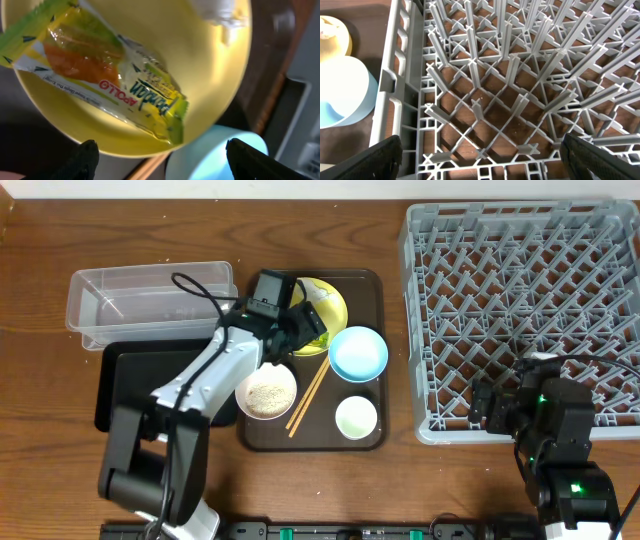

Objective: Sort waste into correct bins and load items into the dishwasher rack
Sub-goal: 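Lower the left gripper and grasp the green snack wrapper on the plate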

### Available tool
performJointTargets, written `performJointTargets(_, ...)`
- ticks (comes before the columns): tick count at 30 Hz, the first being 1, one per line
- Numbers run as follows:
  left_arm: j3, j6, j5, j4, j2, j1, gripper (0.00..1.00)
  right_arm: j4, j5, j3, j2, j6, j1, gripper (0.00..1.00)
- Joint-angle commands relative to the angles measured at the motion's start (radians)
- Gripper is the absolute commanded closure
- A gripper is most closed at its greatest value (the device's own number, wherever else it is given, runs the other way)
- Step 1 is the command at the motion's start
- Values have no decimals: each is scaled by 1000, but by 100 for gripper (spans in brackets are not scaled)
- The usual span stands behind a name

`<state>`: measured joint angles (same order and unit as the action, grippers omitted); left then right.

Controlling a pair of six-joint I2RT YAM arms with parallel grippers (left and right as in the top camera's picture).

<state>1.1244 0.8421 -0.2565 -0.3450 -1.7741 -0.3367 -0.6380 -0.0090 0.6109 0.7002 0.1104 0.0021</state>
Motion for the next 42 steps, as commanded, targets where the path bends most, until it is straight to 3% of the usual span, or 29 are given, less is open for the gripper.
performJointTargets(1,19,58,4,23,-29,-1,16,2,-8,25,0,9,5,1)
performJointTargets(18,19,103,21,98,-144,-2,18,1,-8,25,0,9,5,1)
performJointTargets(26,19,102,44,105,-153,-1,53,2,-8,25,0,8,5,1)
performJointTargets(33,19,102,60,105,-153,0,68,2,-8,25,0,8,5,1)
performJointTargets(40,19,102,66,105,-153,0,92,2,-7,25,0,8,5,1)
performJointTargets(42,19,102,66,105,-152,0,94,2,-7,25,0,8,5,1)
